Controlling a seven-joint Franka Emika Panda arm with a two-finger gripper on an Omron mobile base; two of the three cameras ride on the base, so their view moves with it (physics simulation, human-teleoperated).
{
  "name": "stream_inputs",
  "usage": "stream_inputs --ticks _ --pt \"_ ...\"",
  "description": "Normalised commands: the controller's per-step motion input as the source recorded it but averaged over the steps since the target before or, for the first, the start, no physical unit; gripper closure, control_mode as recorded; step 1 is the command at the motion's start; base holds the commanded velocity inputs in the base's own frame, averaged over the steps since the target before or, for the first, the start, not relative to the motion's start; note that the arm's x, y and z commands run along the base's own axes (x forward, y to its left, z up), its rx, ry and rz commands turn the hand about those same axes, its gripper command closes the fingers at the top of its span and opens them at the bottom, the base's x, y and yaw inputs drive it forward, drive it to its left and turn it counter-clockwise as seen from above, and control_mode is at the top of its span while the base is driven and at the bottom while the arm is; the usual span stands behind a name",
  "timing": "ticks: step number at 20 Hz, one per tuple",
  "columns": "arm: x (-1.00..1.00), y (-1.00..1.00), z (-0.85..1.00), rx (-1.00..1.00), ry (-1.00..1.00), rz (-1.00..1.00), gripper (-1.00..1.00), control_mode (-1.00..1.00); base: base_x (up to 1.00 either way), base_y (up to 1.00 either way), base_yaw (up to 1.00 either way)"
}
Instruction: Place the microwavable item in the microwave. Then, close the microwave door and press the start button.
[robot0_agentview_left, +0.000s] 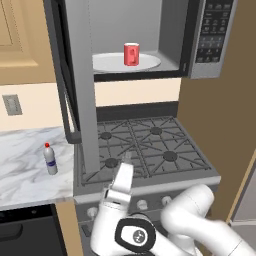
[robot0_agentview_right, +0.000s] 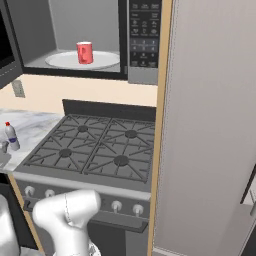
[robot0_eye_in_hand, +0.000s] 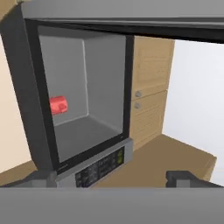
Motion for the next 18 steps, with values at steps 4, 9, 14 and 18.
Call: stream_inputs --ticks 4,9,14,18 --pt "-0.35 0.37 -0.16 -0.16 0.0 -0.04 -1.0 -1.0 0.0 0.0 0.0" --pt "-0.03 0.59 0.0 -0.11 0.0 -0.08 -1.0 -1.0 0.0 0.0 0.0" --pt "0.0 0.63 0.0 -0.1 0.03 -0.1 -1.0 -1.0 0.0 0.0 0.0" --pt "0.06 0.67 0.0 -0.08 0.07 -0.12 -1.0 -1.0 0.0 0.0 0.0"
